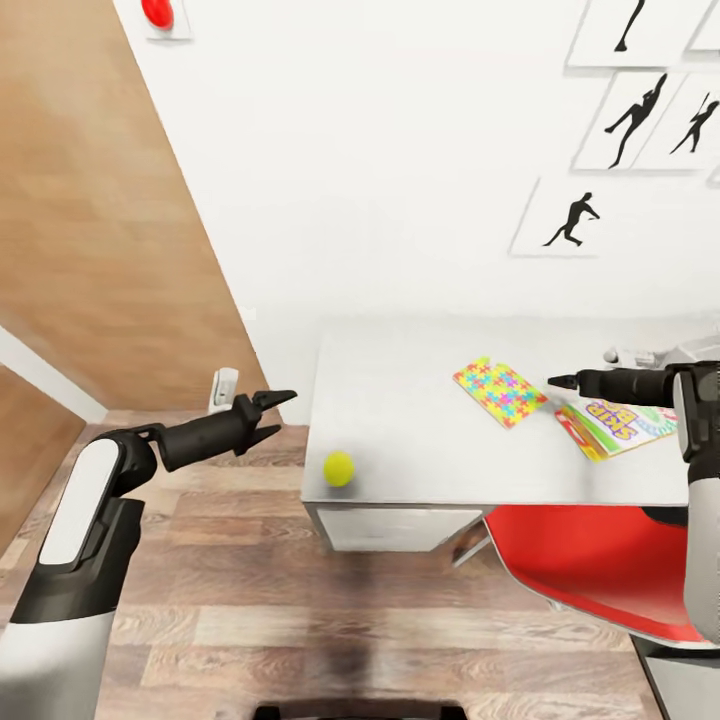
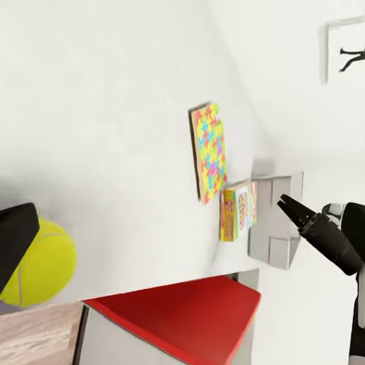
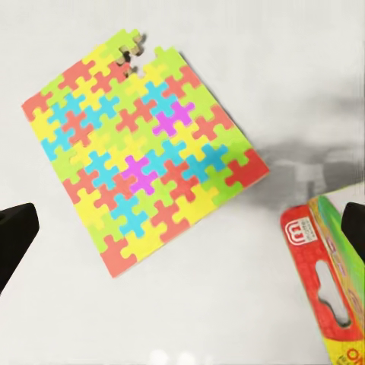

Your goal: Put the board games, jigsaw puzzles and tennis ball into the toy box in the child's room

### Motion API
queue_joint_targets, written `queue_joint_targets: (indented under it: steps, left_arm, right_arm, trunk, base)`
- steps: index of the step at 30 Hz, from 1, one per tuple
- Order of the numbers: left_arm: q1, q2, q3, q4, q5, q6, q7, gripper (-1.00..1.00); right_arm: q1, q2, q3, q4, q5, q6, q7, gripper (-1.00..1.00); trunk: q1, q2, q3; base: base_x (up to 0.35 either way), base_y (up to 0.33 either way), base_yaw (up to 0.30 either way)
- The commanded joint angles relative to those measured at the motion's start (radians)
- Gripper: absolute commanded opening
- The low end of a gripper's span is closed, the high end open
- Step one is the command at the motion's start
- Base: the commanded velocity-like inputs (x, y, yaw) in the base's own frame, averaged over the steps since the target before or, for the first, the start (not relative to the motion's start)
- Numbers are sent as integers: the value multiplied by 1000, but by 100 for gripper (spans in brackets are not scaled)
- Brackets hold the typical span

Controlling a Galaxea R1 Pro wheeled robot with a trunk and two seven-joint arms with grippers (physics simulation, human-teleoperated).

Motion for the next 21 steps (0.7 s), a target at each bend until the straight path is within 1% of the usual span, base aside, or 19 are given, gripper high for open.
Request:
queue_joint_targets:
  steps: [1, 2, 3, 5, 6, 8, 11, 16, 21]
  left_arm:
    - [2, 0, 9, -1, 11, 2, 10, 100]
    - [5, 1, 18, -1, 11, 2, 10, 100]
    - [5, 1, 18, -1, 11, 2, 10, 100]
    - [11, 2, 32, -1, 10, 2, 10, 100]
    - [11, 2, 32, -1, 10, 2, 10, 100]
    - [19, 2, 41, -1, 10, 2, 10, 100]
    - [28, 3, 48, 0, 10, 2, 10, 100]
    - [38, 6, 54, 1, 9, 2, 11, 100]
    - [47, 13, 56, 2, 8, 1, 11, 100]
  right_arm:
    - [0, 5, -2, -1, 10, 2, 10, 100]
    - [1, 11, -2, -1, 9, 2, 9, 100]
    - [1, 11, -2, -1, 9, 2, 9, 100]
    - [3, 26, -2, -1, 9, 1, 8, 100]
    - [3, 26, -2, -1, 9, 1, 8, 100]
    - [4, 38, -2, -1, 9, -4, 7, 100]
    - [4, 46, -2, 0, 9, -12, 7, 100]
    - [5, 52, -3, 3, 9, -21, 6, 100]
    - [5, 55, -3, 5, 9, -25, 5, 100]
  trunk:
    - [1, -2, -1]
    - [1, -2, -1]
    - [1, -2, -1]
    - [1, -2, -1]
    - [1, -2, -1]
    - [1, -2, -1]
    - [1, -2, -1]
    - [1, -2, -1]
    - [1, -2, -1]
  base:
    - [270, 0, -47]
    - [283, 0, -38]
    - [283, 0, -38]
    - [297, 0, -27]
    - [300, 0, -24]
    - [309, 0, -17]
    - [316, 0, -13]
    - [260, 0, -7]
    - [137, 0, -3]
